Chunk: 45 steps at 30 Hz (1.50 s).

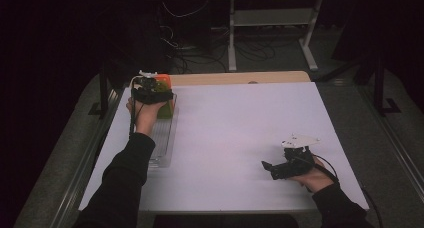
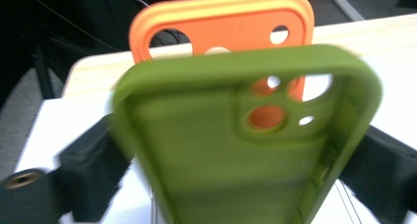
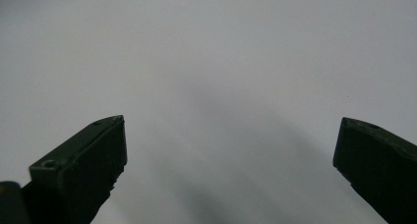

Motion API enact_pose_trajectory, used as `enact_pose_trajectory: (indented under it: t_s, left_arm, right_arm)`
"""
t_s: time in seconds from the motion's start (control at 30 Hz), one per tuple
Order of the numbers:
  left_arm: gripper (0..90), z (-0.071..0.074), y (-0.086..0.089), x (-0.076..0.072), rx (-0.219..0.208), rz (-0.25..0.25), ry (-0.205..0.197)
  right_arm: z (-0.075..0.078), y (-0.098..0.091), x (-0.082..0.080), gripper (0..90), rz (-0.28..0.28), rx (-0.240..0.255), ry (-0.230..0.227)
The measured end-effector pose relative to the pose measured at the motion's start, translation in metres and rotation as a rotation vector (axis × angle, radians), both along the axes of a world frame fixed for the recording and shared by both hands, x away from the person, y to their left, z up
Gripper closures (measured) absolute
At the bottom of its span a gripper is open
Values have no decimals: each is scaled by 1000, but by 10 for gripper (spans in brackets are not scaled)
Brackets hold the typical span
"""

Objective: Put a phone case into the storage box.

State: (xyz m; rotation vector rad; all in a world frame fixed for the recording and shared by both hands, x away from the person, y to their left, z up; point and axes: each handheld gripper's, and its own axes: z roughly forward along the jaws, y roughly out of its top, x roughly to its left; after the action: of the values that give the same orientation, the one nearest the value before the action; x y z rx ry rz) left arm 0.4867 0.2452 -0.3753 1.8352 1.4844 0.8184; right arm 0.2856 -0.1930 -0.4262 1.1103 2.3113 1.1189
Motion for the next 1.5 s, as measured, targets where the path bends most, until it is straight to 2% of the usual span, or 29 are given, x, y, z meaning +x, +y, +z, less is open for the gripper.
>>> enact_pose_trajectory:
  t_s: [0.1,0.17,0.33,0.5,0.73,0.93,1.17,1.23,1.43,1.5]
  left_arm:
    - [0,1,3,-2,7,-23,6]
    - [0,3,7,-4,-11,-33,12]
    - [0,12,14,-13,-28,-51,-7]
    - [0,23,25,-26,-52,-107,-10]
    - [0,33,30,-46,-45,-182,-18]
    - [0,34,26,-70,-82,-307,-11]
    - [0,30,13,-104,-142,-497,-2]
    - [0,28,10,-113,-135,-550,2]
    - [0,15,4,-135,-152,-647,-2]
    - [0,11,3,-141,-157,-665,-2]
  right_arm:
    - [0,1,0,0,-8,8,3]
    - [0,1,-1,0,-7,8,4]
    - [0,2,-1,0,-9,8,2]
    - [1,0,0,0,-6,7,-9]
    - [0,1,0,0,-7,7,-5]
    - [0,1,-1,0,-10,8,-2]
    - [0,1,-1,0,-10,8,0]
    - [0,0,-1,0,-7,4,-3]
    - [2,0,-1,0,0,11,-6]
    - [2,0,-2,0,0,22,-1]
